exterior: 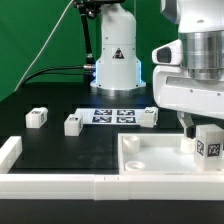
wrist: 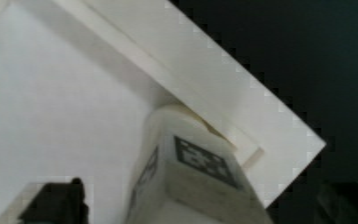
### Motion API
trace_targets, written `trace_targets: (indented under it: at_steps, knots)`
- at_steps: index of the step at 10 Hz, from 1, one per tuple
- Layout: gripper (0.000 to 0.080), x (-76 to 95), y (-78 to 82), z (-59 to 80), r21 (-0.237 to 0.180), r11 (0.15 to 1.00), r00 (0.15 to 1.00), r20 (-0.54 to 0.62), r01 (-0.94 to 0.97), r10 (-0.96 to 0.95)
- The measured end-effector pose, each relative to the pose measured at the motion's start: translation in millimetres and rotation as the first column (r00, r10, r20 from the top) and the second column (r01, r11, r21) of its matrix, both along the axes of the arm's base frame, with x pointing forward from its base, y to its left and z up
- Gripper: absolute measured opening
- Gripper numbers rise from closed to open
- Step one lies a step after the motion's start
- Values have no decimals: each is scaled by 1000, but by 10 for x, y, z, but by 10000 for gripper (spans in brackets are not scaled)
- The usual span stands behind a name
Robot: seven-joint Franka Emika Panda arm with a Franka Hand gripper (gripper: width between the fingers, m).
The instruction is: Assemble one leg
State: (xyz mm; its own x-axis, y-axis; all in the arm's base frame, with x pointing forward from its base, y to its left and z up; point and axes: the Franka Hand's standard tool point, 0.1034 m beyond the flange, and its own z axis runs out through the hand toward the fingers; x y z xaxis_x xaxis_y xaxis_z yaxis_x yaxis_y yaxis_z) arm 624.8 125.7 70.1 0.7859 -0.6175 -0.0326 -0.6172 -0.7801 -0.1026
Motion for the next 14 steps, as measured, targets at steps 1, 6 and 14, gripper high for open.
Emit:
trace_targets:
  at_steps: [1, 6, 14]
  knots:
    - [649, 16, -9, 10, -7, 989, 988, 17, -151, 151]
    - [649, 47, -62, 13, -67, 787, 786, 38, -614, 617]
    - [291, 45, -65, 11, -64, 810, 809, 37, -583, 586]
